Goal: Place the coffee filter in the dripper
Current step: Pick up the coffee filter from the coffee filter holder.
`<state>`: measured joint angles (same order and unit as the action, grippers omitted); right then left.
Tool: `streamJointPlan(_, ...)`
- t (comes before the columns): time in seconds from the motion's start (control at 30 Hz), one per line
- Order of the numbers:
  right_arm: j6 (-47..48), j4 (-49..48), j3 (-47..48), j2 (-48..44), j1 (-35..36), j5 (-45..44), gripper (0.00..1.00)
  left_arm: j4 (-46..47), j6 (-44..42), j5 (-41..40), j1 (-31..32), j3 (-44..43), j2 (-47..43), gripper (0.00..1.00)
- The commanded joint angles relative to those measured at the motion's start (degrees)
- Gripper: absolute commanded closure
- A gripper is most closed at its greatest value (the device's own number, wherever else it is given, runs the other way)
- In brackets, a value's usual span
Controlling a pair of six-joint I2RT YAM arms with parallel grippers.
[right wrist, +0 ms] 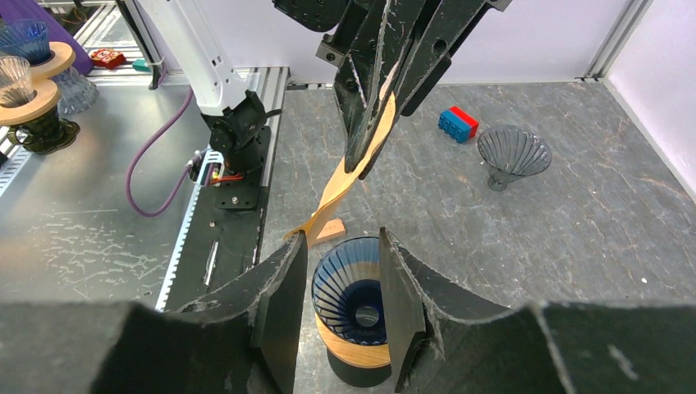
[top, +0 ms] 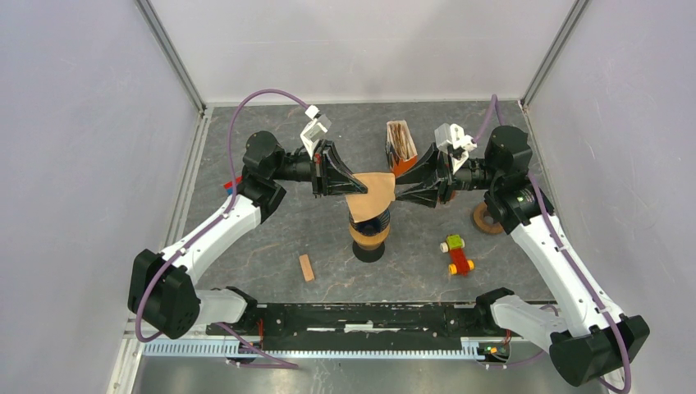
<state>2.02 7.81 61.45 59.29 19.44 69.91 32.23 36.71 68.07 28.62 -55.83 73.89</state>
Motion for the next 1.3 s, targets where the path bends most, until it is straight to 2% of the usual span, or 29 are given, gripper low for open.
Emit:
streamJointPlan(0.0,0.7,-0.5,0.2,-1.4,-0.2,0.7,0.56,0.6,-3.0,0.1,-0.2,-0.9,-1.3,0.98)
streamJointPlan(0.87,0.4,-0.4,0.1,-0.9,-0.4,-3.1,0.58,0.5,-3.3,0.5,-0.2,-0.8,-1.5,0.98)
streamJointPlan(1.27,1.4,-0.3,-0.7,-1.3,-0.4,-4.1,0.63,6.8,0.5,1.3,-0.2,0.7,-1.8,0.98)
